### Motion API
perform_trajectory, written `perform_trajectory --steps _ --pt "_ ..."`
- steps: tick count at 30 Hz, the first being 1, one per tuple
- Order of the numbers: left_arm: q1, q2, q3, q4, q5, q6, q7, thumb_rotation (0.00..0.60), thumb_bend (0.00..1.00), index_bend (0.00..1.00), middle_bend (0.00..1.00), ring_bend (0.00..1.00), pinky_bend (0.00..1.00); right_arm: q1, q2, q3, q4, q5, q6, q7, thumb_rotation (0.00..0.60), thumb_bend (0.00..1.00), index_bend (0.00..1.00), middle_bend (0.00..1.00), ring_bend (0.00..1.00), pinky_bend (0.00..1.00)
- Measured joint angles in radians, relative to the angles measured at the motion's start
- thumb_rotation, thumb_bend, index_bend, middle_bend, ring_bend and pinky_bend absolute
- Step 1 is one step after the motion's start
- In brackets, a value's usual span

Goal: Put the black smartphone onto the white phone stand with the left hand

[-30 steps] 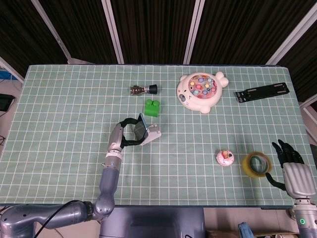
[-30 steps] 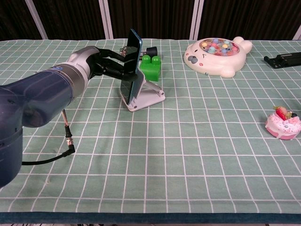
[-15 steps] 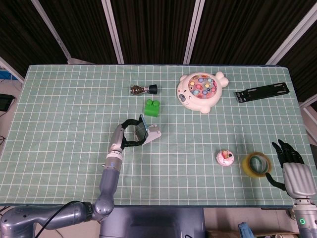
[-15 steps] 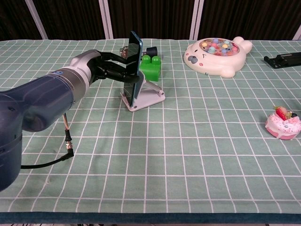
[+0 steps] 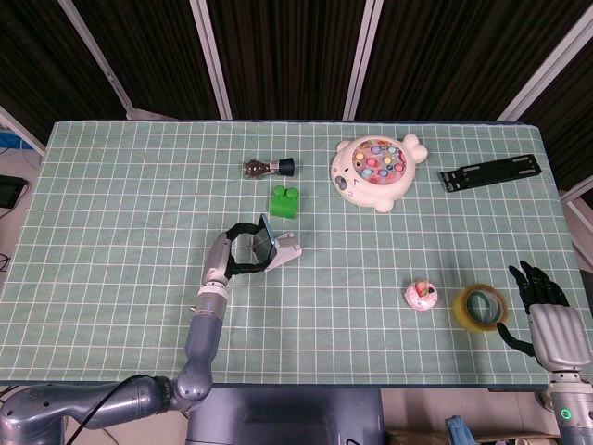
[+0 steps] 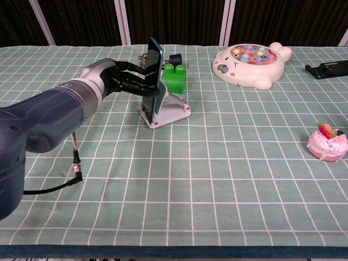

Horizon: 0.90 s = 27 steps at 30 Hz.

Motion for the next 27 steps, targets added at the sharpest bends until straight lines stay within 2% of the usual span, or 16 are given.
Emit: perform_trajectory --steps 20,23,25,27 --pt "0.007 0.009 0.011 0.012 0.004 -0.01 -0.002 0.6 0.25 0.46 0.52 0.12 0.06 0.0 -0.001 0.0 0.001 0.0 0.0 -0.001 0.6 0.36 0.07 0.0 0.0 0.15" --pt "0.008 0.013 0.016 0.01 0.0 -0.018 0.001 0.6 0.24 0.37 0.42 0.08 0.04 0.0 0.0 0.0 -0.001 0.0 0.0 0.0 0.6 0.36 0.07 0.0 0.0 0.15" --pt "0.008 0.019 0.024 0.007 0.001 -0.028 0.007 0.6 0.24 0.27 0.31 0.02 0.01 0.0 -0.001 0.0 0.0 0.0 0.0 0.0 0.6 0.36 0.07 0.0 0.0 0.15" --pt "0.007 0.023 0.029 0.004 0.005 -0.031 0.011 0.6 0.23 0.22 0.24 0.0 0.0 0.0 -0.001 0.0 0.001 0.0 0.001 0.0 0.6 0.36 0.07 0.0 0.0 0.15"
